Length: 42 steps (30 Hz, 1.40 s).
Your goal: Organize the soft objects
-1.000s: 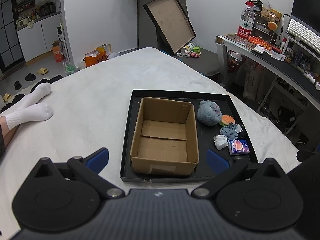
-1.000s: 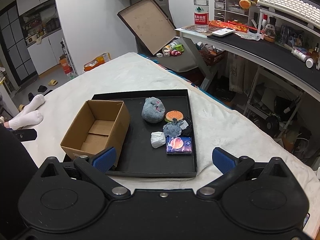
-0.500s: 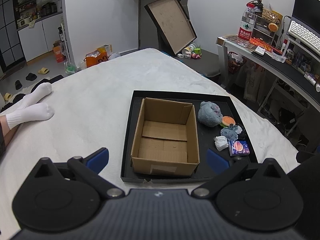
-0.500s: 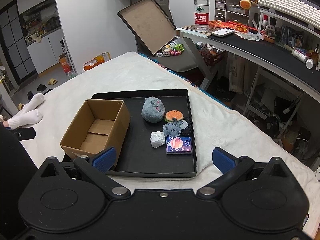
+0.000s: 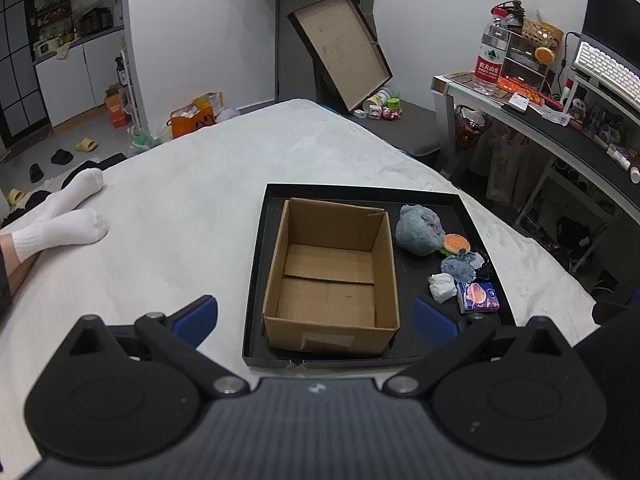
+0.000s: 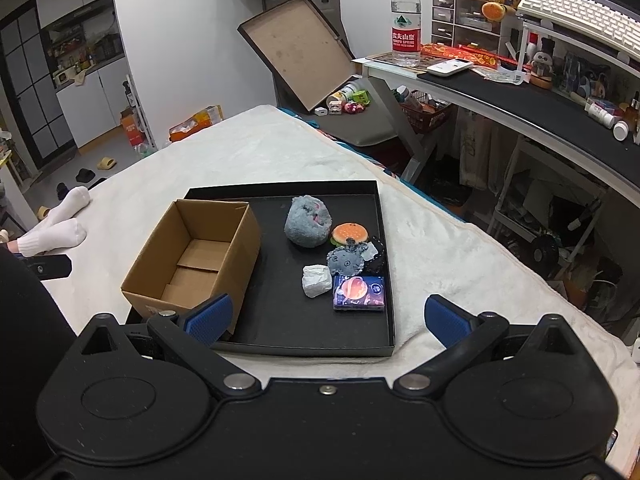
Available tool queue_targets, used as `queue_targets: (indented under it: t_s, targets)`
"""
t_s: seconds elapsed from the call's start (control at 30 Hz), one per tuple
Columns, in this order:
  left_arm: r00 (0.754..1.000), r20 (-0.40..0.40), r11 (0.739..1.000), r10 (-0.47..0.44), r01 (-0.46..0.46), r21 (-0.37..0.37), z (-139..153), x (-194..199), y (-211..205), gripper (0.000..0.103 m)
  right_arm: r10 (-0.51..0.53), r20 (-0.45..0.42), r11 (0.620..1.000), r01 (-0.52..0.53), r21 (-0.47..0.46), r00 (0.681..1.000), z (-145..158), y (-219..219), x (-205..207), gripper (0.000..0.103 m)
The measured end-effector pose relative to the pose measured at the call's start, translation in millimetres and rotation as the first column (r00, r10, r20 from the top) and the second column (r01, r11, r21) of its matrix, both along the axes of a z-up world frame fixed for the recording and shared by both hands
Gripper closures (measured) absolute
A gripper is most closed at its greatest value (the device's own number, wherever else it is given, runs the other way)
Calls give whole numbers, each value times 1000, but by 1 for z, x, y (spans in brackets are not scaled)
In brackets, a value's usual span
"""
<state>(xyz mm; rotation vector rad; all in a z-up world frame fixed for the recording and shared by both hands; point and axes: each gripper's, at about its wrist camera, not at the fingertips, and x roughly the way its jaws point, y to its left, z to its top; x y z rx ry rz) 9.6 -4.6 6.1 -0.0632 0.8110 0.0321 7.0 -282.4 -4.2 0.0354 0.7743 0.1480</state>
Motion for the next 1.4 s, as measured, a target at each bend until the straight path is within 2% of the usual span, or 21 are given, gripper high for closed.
queue_targets:
  t_s: [0.17,0.3,0.57,1.0,1.17,1.4]
  targets:
    - [1000,20,1000,-17,17,-3,-1,-3,3,0,10,2,1000,-10,1,1000,0,0,2,0]
    - [999,29,999,-30,29,26,-5,-4,2,0,14,1,1000,-14,2,1000,-2,-1,4,0]
    - [999,22,999,-34,34,8,-18,2,13,0,17,2,1000,-17,18,1000,-9,-5,10,0]
    - [999,9,999,-41,41,14,-42,23,32,0,-8,-37,998,11,69,999,-39,-24,37,0]
    - [999,-10,999,-44,44,14,-57,40,39,2,-6,-44,998,8,59,999,-50,-26,48,5]
    - [999,6,998,-51,51,27,-77,61,39,3,-8,-70,998,12,64,998,-71,-28,69,12]
